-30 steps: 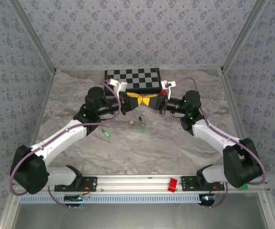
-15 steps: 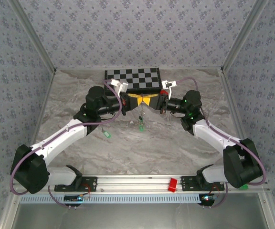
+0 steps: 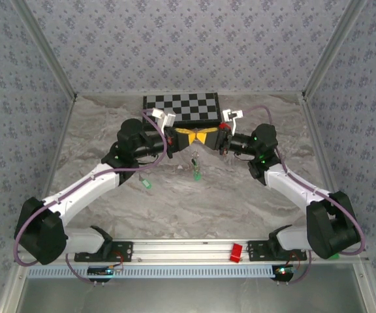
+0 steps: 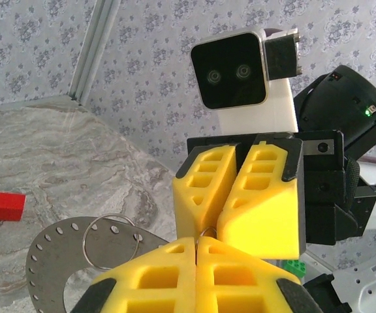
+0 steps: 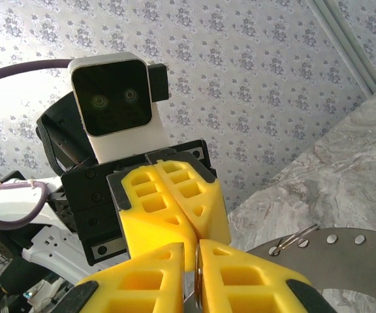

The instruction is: Put the keys on the keyring

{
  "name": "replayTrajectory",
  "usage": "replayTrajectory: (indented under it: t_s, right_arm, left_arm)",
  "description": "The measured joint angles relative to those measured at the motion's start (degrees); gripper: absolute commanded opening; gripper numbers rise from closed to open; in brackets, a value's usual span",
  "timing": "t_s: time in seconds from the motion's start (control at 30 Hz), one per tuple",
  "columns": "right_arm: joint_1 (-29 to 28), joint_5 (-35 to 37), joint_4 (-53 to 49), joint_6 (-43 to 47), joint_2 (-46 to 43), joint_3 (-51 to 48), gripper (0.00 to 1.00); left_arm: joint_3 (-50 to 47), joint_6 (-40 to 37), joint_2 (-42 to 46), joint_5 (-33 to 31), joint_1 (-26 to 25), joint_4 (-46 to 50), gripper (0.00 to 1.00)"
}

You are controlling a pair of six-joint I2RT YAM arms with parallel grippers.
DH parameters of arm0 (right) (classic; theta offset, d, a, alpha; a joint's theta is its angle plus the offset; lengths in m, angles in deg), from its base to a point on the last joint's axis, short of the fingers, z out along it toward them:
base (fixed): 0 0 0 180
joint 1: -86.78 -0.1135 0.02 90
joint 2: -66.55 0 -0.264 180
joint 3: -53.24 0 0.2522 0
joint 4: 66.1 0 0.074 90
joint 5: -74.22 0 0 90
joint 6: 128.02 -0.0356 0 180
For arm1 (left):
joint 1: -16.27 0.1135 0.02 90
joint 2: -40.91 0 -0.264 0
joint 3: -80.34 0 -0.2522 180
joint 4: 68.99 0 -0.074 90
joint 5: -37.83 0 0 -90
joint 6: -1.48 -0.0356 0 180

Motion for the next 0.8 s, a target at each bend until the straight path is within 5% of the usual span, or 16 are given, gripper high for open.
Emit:
replayTrajectory:
  t_s: [0.8]
  right_arm:
    - [-0.2, 0.0, -11.6, 7.4, -1.5, 0.7, 0.14]
  left_arm:
    - [-1.0, 0.0, 0.0, -0.8, -0.1, -0.5, 0.00]
